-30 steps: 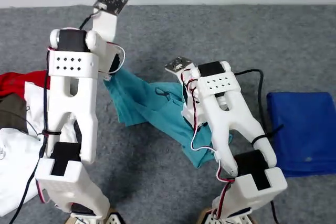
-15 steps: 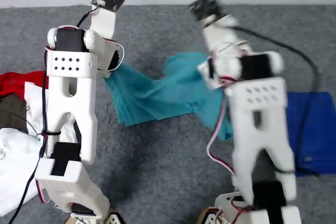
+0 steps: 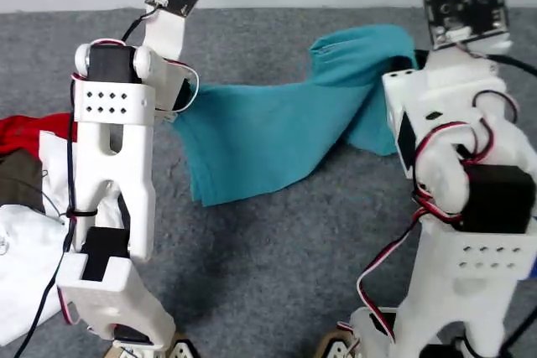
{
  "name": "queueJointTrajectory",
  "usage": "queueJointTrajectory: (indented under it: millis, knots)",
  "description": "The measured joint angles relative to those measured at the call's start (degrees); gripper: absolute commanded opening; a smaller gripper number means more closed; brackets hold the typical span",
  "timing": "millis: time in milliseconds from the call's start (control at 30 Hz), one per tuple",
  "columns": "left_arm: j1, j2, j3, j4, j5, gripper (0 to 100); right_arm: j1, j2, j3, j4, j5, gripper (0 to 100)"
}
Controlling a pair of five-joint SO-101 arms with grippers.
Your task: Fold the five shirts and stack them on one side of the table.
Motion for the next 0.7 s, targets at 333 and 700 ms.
queueJointTrajectory:
  millis: [333, 700]
  knots:
    - [0.0, 0.0, 0.0, -0.2, 0.1, 1, 0.0, -2.3, 0.2, 2.2, -0.3, 0.9]
    - [-3.8, 0.2, -6.6, -22.9, 4.1, 1, 0.1, 16.7, 1.5, -21.5, 1.7, 0.9]
